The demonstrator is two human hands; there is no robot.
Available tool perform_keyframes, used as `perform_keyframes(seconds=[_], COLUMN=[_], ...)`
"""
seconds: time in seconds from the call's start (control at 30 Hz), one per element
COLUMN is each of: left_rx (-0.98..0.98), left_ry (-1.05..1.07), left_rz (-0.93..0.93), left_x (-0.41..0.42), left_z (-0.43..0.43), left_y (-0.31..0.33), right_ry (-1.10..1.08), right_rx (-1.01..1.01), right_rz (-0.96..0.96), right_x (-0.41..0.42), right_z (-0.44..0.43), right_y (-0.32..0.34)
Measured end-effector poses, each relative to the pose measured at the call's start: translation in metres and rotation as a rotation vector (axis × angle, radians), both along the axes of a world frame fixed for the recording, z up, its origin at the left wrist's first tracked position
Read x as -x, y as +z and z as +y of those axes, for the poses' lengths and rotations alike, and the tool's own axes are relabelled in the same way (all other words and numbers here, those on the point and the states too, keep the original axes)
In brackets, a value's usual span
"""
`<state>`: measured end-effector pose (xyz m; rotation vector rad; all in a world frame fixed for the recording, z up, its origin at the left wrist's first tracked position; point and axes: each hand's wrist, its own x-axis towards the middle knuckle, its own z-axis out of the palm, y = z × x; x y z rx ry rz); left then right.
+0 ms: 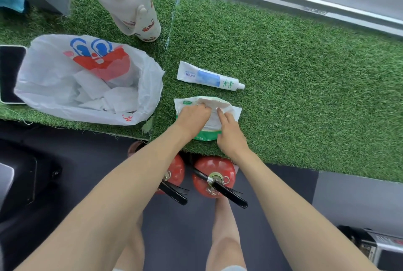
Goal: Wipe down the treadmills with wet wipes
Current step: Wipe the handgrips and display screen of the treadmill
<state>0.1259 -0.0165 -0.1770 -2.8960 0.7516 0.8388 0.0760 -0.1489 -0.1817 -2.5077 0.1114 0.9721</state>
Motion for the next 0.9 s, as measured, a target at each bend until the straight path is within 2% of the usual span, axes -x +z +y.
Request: perform_keyframes(seconds=[0.23, 0.53, 0.63, 0.8, 0.9], left_rx=[-0.053, 0.128, 0.124, -0.001, -0.011], left_ry=[-0.098, 0.15, 0.167, -0.044, -0.217], left_rz=[-0.016, 0.15, 0.147, -0.001, -0.13], left_x=[-0.002, -0.006, -0.004, 0.002, 0.014], left_z=[-0.011, 0.003, 0.004, -0.006, -0.015], left_y=[0.0, 0.01, 0.009, -0.002, -0.016], right_ry=[0.002, -0.025, -0.053, -0.061, -0.067], right_rx=[-0.007, 0.068, 0.093, 0.08, 0.069], right_rz=[0.015, 0.006, 0.005, -0.017, -0.013], right_x=[0.0, 0.001, 0.002, 0.003, 0.003], right_z=[0.0, 0.015, 0.019, 0.02, 0.02], right_y=[0.002, 0.002, 0.003, 0.005, 0.005])
